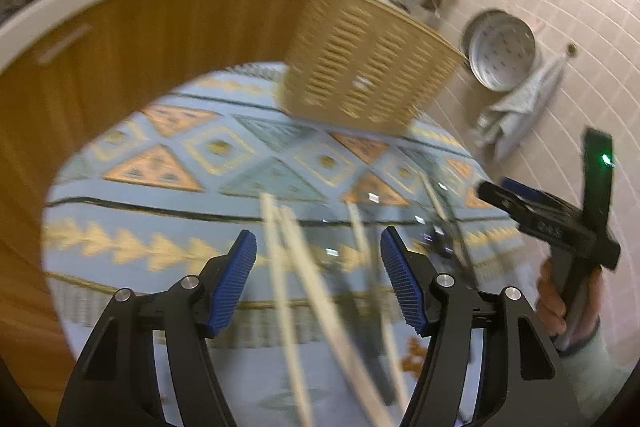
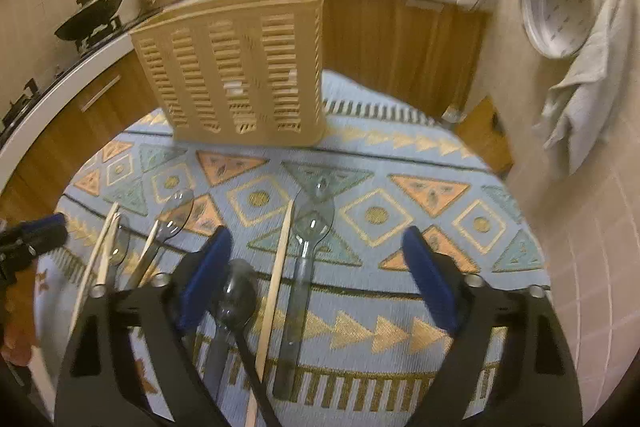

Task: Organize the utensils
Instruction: 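Lower both tools toward the clear plastic spoons on the rug, then grasp a clear plastic spoon with the left tool while the right tool grasps another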

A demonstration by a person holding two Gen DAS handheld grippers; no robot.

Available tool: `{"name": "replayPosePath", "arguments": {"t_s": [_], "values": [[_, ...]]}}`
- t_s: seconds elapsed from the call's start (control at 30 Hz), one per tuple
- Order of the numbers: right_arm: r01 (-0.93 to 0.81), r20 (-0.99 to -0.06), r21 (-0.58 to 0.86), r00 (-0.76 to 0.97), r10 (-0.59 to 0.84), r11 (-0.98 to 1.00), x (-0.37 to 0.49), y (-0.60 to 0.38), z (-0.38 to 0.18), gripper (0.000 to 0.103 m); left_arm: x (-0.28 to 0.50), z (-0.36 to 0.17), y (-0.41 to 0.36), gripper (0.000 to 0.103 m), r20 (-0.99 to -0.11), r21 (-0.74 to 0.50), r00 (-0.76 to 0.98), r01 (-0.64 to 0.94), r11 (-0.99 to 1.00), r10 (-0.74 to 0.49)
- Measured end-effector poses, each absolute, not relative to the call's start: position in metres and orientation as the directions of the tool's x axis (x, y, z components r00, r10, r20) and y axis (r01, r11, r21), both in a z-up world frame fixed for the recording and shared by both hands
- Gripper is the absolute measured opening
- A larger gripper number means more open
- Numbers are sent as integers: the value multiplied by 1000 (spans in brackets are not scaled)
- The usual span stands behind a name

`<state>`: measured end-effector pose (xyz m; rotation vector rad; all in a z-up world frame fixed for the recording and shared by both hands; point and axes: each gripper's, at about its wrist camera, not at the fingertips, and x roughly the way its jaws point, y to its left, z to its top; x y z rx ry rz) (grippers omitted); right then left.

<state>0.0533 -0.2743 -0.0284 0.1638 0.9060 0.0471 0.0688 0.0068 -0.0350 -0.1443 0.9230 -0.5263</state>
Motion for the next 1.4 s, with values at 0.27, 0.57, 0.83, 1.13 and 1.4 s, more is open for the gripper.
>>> {"name": "replayPosePath", "arguments": {"t_s": [0.27,0.57,0.83,1.13,1.4], "values": [[21,-843,303,473,257,953,81,-294,-41,64,80,-48,-45,55,-834,-112,470,370,922,-290],[-13,-870,274,422,254,962,91,-287,-51,62,85,-58,-63,46,-873,-22,442,390,920,-208],[-2,-885,298,373,277,955,109,-284,-49,62,83,-61,-73,34,-877,72,463,386,920,-126],[23,-929,238,298,220,971,134,-274,-59,45,88,-52,-62,33,-848,-5,497,341,940,-185],[45,-946,215,259,197,976,148,-273,-68,34,88,-36,-59,33,-812,-42,535,345,938,-233]]}}
